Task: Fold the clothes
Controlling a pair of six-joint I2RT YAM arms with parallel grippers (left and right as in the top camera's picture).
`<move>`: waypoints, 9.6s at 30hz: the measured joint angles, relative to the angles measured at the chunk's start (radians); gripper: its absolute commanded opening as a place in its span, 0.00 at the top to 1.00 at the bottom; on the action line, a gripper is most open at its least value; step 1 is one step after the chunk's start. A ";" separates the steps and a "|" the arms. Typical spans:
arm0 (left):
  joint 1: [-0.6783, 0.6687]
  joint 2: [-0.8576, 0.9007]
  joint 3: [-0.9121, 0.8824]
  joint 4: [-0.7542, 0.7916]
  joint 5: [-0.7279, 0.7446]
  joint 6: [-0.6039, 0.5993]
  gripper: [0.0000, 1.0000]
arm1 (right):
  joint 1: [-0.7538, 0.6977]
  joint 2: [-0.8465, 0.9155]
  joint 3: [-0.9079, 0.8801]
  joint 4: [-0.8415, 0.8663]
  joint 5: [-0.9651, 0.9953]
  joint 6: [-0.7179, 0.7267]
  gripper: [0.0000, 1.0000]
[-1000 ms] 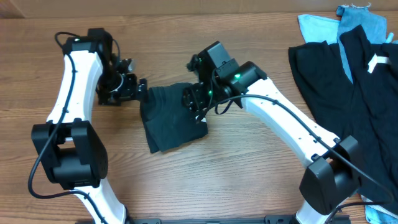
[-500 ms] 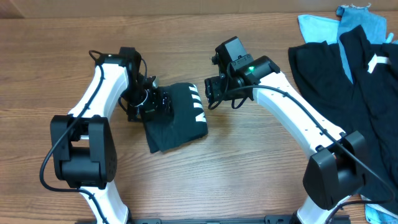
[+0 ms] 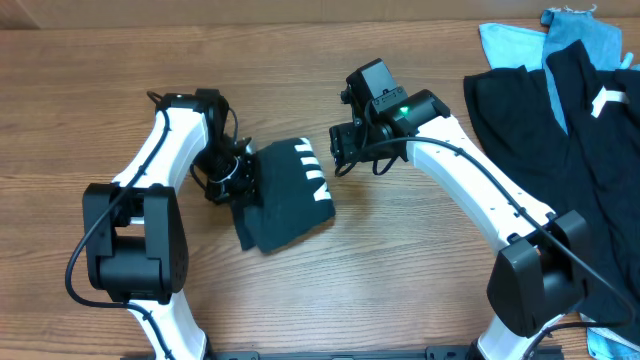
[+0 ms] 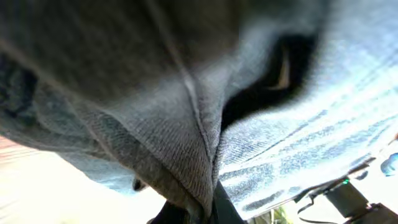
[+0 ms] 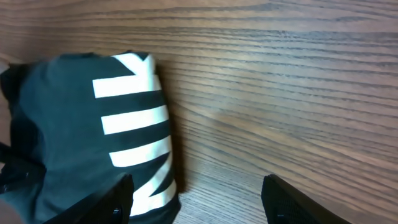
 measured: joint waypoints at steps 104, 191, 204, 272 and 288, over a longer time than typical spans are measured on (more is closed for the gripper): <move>0.289 0.119 0.133 0.389 0.504 0.360 0.00 | -0.306 0.010 -0.005 -0.180 -0.210 -0.128 0.51; 0.236 0.256 0.231 -0.069 -0.042 0.523 0.00 | 0.134 0.241 -0.149 0.344 -0.254 0.023 0.74; 0.237 0.270 0.220 -0.077 0.134 0.658 0.72 | 0.174 0.241 -0.149 0.344 -0.267 0.023 0.73; 0.380 0.391 0.499 0.343 -0.476 0.150 0.00 | -0.195 -0.252 -0.070 -0.282 -0.012 0.007 0.81; 0.478 0.384 0.495 0.243 -0.393 0.130 0.00 | -0.197 -0.252 -0.070 -0.190 -0.009 0.011 0.39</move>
